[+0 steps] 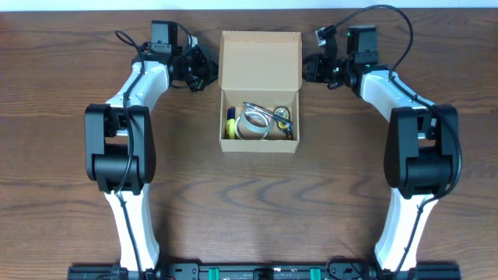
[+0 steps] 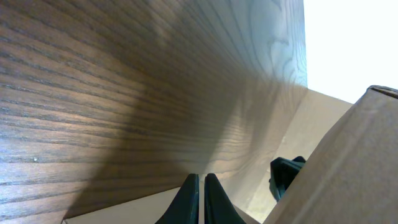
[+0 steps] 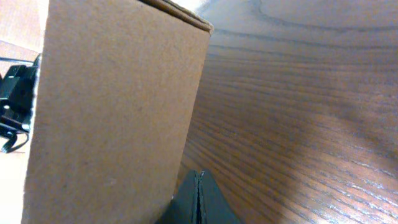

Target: Pack container

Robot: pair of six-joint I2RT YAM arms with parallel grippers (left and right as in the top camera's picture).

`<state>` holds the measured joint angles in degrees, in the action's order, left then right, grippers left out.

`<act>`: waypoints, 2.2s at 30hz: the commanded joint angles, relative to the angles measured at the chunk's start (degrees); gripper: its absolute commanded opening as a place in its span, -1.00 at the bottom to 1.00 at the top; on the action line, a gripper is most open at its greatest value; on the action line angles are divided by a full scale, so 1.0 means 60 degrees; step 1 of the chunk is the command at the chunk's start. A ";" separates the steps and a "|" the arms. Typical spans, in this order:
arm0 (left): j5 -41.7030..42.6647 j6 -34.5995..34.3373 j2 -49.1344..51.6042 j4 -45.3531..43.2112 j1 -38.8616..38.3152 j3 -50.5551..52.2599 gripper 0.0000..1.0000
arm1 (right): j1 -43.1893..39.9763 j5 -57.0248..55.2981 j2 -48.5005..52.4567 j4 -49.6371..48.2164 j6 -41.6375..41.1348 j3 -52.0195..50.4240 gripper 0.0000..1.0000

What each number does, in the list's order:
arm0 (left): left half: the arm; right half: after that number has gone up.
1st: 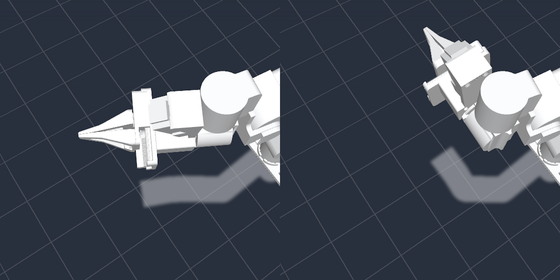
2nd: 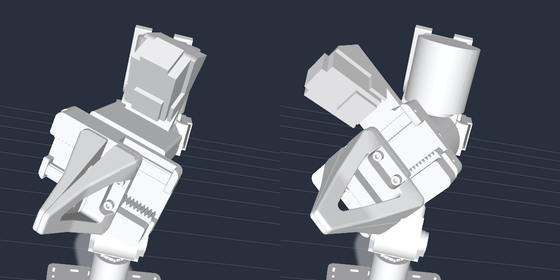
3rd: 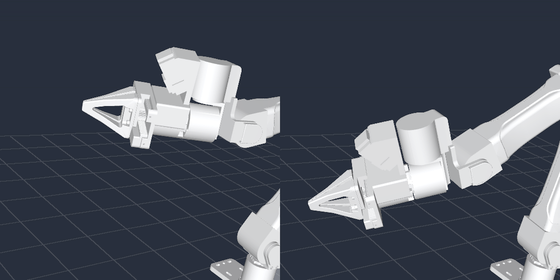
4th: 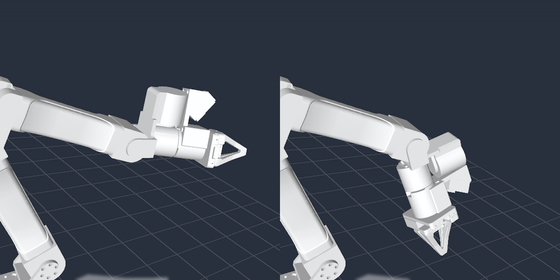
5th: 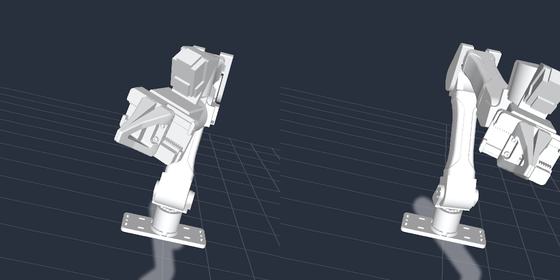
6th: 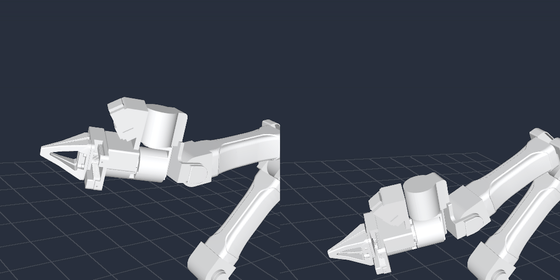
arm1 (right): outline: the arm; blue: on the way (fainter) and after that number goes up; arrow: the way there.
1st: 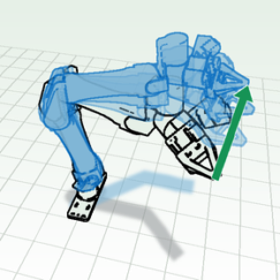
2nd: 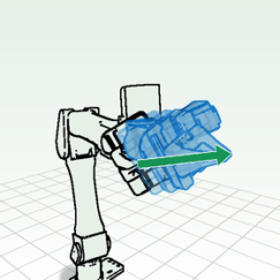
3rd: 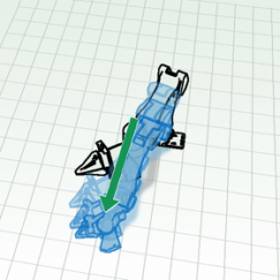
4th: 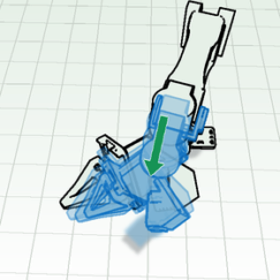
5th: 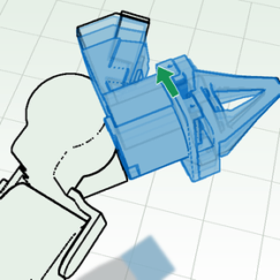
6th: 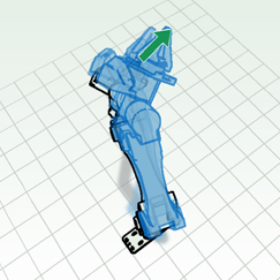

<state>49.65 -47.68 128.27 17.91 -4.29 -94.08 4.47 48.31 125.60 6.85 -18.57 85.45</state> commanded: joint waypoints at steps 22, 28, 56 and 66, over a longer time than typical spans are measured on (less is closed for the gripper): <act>0.0379 0.1942 -0.1359 0.0820 0.0091 -0.0055 -0.89 | 0.0076 0.0237 -0.1311 0.1082 0.1260 0.0262 -0.98; 0.0076 0.2535 -0.1876 0.1472 0.0117 -0.0055 -0.89 | 0.0076 0.0204 -0.1763 0.1308 0.1472 0.0262 -0.97; -0.1435 0.5020 -0.3646 0.6120 0.0087 -0.0055 -0.89 | 0.1698 -0.1027 -0.3391 0.5217 0.3293 0.0262 -0.97; -0.2903 0.5271 -0.4430 0.7136 0.0087 -0.0055 -0.89 | 0.3187 -0.2925 -0.3399 0.6328 0.3326 0.0262 -0.98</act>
<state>36.77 -17.52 104.57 60.03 -3.86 -94.08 21.34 36.07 106.76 43.94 0.32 85.89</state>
